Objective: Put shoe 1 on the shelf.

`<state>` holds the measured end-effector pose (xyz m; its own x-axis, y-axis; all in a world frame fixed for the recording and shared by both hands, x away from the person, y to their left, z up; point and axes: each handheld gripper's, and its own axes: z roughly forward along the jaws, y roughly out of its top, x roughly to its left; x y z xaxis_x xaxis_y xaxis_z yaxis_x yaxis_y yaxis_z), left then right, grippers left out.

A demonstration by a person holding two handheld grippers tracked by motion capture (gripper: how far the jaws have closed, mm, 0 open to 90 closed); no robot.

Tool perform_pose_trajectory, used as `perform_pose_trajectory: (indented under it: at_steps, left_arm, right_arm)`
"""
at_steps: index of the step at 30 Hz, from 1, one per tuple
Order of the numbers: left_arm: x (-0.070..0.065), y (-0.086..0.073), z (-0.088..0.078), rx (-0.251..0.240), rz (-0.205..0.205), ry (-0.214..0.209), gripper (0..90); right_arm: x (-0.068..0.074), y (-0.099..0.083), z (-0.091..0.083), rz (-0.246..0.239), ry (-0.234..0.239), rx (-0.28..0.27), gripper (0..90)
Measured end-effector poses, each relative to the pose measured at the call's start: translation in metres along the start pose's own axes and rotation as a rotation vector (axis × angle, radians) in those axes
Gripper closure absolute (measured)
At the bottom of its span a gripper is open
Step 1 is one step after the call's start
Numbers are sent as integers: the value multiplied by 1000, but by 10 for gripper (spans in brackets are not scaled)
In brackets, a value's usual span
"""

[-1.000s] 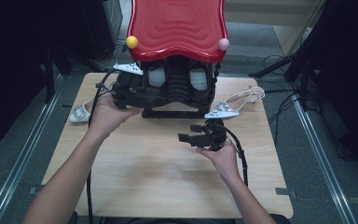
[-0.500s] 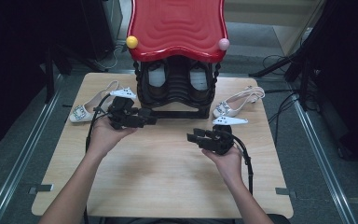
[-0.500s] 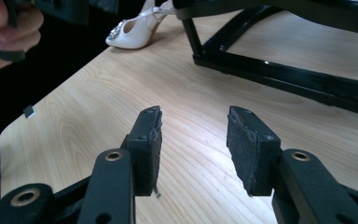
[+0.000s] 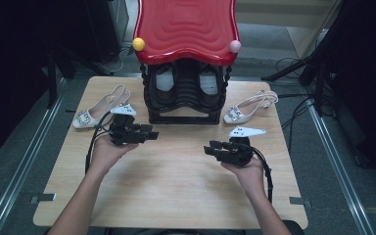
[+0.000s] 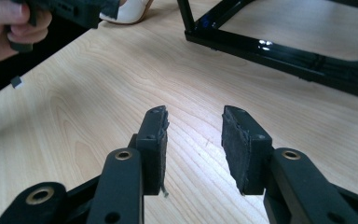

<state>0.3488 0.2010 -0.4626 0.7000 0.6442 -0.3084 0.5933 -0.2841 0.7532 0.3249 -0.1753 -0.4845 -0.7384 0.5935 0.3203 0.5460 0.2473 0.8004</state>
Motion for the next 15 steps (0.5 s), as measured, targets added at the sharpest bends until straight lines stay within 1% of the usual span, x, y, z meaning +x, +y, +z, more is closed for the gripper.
perform_pose_trajectory:
  at_steps: [3,4,5,6,7,9,11,13,14,15]
  left_arm:
    - [5,-8,-4,-3,-22,8,529]
    - [6,-11,-6,-1,-27,12,530]
    - [8,-13,-8,-4,-33,16,531]
    - [10,-16,-10,-11,-41,13,539]
    - [12,-19,-13,-16,-42,21,553]
    - [17,-24,-19,-17,-57,26,593]
    - [21,-28,-23,-21,-82,33,628]
    - [27,-33,-27,-31,-102,50,693]
    - [30,-35,-29,-39,-101,71,720]
    - [32,-37,-31,-39,-104,82,751]
  right_arm:
    - [-5,-1,1,24,9,9,614]
    - [-8,-1,1,17,16,3,589]
    - [-9,-2,2,26,15,0,560]
    - [-11,-2,3,36,4,9,560]
    - [-13,-1,4,41,-8,35,563]
    - [-17,0,7,44,-13,51,564]
    - [-20,2,10,57,-3,45,563]
    - [-22,4,11,56,0,39,563]
    - [-22,4,12,55,3,41,562]
    - [-22,4,13,54,4,46,556]
